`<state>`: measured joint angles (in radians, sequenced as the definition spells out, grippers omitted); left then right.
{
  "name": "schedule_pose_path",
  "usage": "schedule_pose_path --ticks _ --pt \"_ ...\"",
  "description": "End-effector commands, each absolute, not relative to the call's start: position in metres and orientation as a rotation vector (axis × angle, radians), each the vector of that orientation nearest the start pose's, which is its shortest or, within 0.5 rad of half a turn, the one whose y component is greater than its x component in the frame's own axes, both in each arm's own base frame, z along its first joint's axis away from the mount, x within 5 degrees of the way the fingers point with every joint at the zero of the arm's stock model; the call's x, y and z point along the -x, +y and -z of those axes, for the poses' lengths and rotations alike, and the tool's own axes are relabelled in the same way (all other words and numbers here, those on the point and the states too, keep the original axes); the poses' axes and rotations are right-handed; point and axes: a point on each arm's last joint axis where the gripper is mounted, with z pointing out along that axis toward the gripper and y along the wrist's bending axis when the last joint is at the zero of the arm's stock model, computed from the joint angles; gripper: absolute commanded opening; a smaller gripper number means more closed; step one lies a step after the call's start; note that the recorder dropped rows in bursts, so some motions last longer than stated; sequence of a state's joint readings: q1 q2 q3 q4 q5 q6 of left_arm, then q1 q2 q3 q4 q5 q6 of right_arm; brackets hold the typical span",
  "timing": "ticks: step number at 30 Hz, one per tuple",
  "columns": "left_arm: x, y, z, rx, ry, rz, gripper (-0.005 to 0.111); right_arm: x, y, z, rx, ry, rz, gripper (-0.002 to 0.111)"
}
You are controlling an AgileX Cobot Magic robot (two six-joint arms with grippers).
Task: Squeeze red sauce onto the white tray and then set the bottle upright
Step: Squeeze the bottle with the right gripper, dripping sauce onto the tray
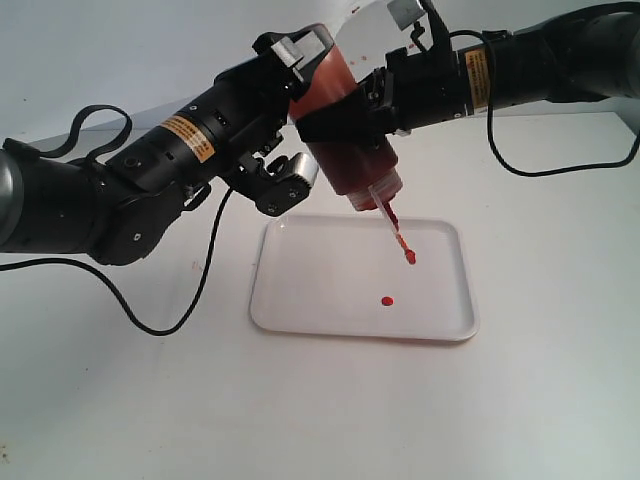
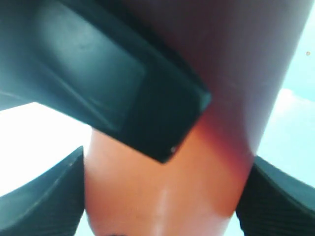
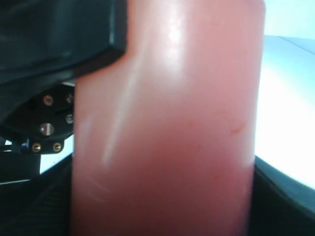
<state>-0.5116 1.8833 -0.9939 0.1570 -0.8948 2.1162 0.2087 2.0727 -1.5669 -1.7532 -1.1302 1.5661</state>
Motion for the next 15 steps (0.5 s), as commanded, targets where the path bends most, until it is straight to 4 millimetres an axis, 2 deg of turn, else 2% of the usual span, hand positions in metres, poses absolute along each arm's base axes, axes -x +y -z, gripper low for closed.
schedule_pose_path --ticks 1,8,10,11,13,15 --pt "-0.3455 -0.2073 -0.2399 -1.485 0.247 -1.288 0.0 -0.4107 0.1695 -0.2472 1.113 1.736 -1.128 0.0" --pt "-0.3455 -0.2073 -0.2399 -1.485 0.247 -1.288 0.0 -0.4107 0.1695 -0.2472 1.092 1.756 -1.145 0.0" --pt "-0.3455 -0.2073 -0.2399 -1.485 0.247 -1.288 0.0 -0.4107 0.1695 -0.2472 1.079 1.768 -1.155 0.005" --pt "-0.3455 -0.2073 -0.2399 -1.485 0.247 -1.288 0.0 -0.4107 0.1695 -0.2472 1.071 1.775 -1.161 0.01" --pt "-0.3455 -0.2073 -0.2399 -1.485 0.247 -1.288 0.0 -0.4107 0.1695 -0.2472 1.07 1.777 -1.163 0.026" --pt "-0.3455 -0.2073 -0.2399 -1.485 0.247 -1.288 0.0 -0.4107 0.1695 -0.2472 1.07 1.777 -1.163 0.051"
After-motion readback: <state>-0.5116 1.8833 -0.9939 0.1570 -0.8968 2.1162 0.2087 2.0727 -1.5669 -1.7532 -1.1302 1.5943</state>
